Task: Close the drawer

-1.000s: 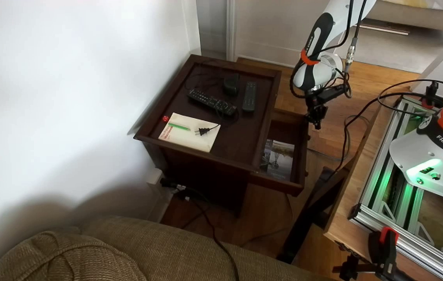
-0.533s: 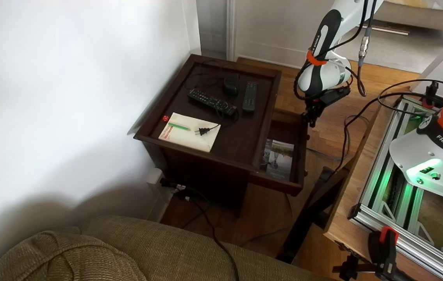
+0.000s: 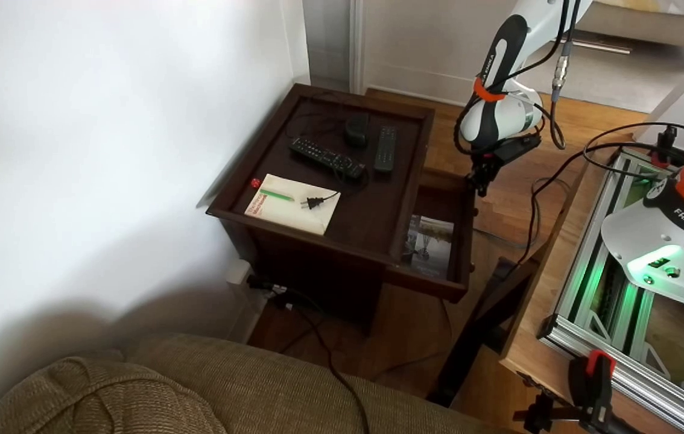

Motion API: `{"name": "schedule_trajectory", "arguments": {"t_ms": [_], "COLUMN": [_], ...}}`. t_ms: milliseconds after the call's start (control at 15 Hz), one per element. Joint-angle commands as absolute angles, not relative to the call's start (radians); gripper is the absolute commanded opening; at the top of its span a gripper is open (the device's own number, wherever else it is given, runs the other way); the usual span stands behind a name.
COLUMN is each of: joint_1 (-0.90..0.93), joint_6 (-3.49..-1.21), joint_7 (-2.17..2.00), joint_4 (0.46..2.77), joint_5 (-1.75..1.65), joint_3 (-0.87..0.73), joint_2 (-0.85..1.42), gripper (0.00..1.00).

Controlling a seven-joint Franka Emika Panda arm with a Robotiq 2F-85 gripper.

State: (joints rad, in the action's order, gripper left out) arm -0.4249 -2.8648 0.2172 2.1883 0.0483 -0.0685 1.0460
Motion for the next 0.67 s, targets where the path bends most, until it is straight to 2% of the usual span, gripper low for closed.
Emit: {"name": "schedule_trajectory", "arguments": {"t_ms": [0, 600], "joint_1": [-0.539, -0.903], "joint_6": [-2.902, -3.045], "joint_7": [0.301, 0.501], "joint_4": [2.207, 2.297], "joint_5": [0.046, 0.009], "joint_3": [0.051, 0.304], "joint_2": [1.059, 1.092], "gripper": [0.0, 0.0]}}
